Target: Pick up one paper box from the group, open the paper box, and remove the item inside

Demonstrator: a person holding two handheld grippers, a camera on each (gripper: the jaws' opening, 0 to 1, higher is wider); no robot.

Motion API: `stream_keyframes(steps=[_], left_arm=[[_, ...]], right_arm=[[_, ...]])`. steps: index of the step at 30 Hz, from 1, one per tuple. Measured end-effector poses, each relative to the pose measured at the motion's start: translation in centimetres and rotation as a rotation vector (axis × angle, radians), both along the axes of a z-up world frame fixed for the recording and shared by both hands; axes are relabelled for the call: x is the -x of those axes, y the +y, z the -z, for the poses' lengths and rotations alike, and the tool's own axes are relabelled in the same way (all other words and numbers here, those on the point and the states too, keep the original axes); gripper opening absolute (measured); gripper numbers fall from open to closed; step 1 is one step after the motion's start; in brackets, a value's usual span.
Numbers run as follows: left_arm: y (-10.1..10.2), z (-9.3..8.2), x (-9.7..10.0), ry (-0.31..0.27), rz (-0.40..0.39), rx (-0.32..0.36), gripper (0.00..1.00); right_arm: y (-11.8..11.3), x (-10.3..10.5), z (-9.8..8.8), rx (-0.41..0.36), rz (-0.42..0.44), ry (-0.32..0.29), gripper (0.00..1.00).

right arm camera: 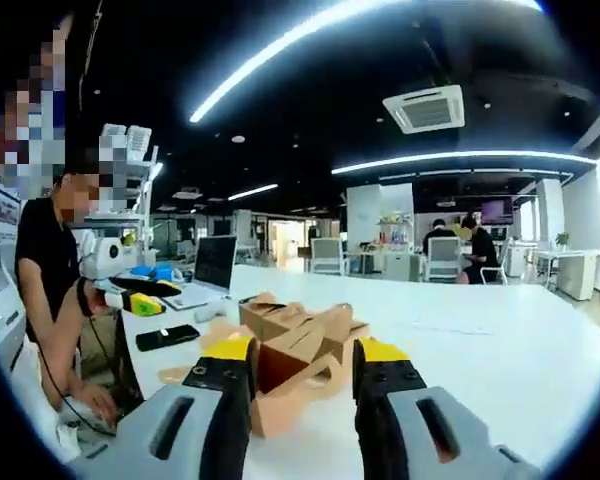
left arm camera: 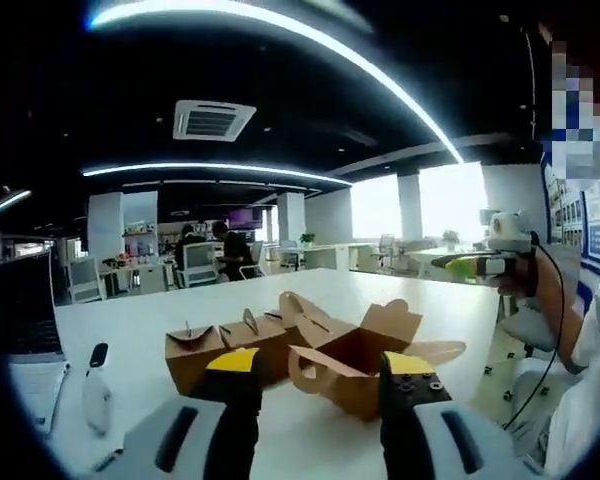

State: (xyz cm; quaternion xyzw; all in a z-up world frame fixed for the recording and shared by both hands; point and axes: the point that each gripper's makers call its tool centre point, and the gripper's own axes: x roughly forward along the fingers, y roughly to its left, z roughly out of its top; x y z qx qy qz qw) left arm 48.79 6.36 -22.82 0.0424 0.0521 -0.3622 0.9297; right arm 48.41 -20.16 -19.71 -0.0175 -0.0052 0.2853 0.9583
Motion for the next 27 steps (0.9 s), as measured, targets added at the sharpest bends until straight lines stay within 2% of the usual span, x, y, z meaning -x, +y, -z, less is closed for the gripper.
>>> stream_keyframes(steps=[5,9,19,27], left_arm=[[0.2,1.4,0.0,0.025,-0.001,0.004,0.48],[0.7,1.9,-0.2,0.041,-0.015,-0.019,0.48],[1.2,1.0,0.2,0.016,-0.037,0.017,0.48],[1.5,0.9,0.1,0.012,-0.042,0.027,0.48]], right_arm=[[-0.3,-0.1,1.2,-0.003,-0.009,0.016,0.36],[-0.6,-0.2,1.7,-0.022,-0.022,0.033,0.36],[-0.7,0.4,1.6,0.000,-0.031,0.024,0.36],[-1.2,0.3,1.4,-0.003,-0.014,0.021,0.34]])
